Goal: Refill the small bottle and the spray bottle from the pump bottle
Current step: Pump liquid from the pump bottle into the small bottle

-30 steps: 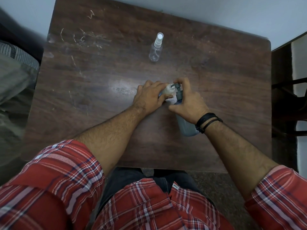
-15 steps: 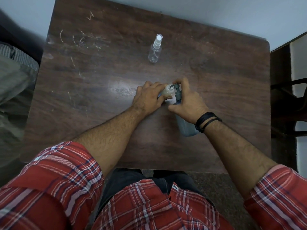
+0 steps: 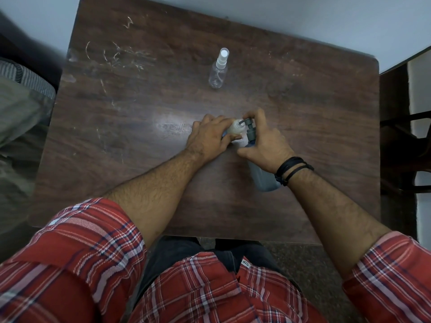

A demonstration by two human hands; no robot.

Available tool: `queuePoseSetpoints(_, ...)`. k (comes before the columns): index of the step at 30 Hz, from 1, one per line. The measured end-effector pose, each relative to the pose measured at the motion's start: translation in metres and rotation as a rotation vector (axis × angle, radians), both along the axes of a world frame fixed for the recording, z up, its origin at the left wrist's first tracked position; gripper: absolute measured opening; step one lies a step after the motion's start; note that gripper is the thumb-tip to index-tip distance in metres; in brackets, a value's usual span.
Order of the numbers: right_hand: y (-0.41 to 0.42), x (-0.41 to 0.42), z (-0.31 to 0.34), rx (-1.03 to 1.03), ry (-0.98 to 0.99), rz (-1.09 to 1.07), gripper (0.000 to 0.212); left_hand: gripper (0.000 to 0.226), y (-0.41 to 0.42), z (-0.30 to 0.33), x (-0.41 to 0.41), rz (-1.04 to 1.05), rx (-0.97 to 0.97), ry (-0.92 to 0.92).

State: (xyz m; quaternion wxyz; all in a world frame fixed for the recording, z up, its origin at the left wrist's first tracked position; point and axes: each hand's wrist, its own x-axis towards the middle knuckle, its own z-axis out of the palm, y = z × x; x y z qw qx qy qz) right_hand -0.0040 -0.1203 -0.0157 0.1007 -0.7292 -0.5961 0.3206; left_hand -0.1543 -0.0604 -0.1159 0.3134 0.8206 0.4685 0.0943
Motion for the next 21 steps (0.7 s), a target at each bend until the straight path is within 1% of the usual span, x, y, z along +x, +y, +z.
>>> queuePoseSetpoints(4, -0.0046, 0.0012, 0.0022, -0.007, -0.024, 0.001, 0.070, 0.049, -0.0002, -0.0002, 0.0002, -0.001, 0.000, 0.001)
queuePoseSetpoints(9, -0.0052, 0.0009, 0.0028, -0.013, -0.013, -0.003, 0.071, 0.047, 0.0006, -0.0022, 0.0004, -0.003, -0.004, -0.002)
queuePoseSetpoints(16, -0.0027, 0.0002, -0.0004, 0.012, 0.010, -0.020, 0.060, 0.047, 0.0001, -0.0033, 0.0008, -0.002, 0.008, 0.007)
queuePoseSetpoints(21, -0.0039, 0.0004, 0.0005, 0.008, 0.006, -0.013, 0.070, 0.048, 0.0004, -0.0014, 0.0003, -0.001, -0.006, 0.007)
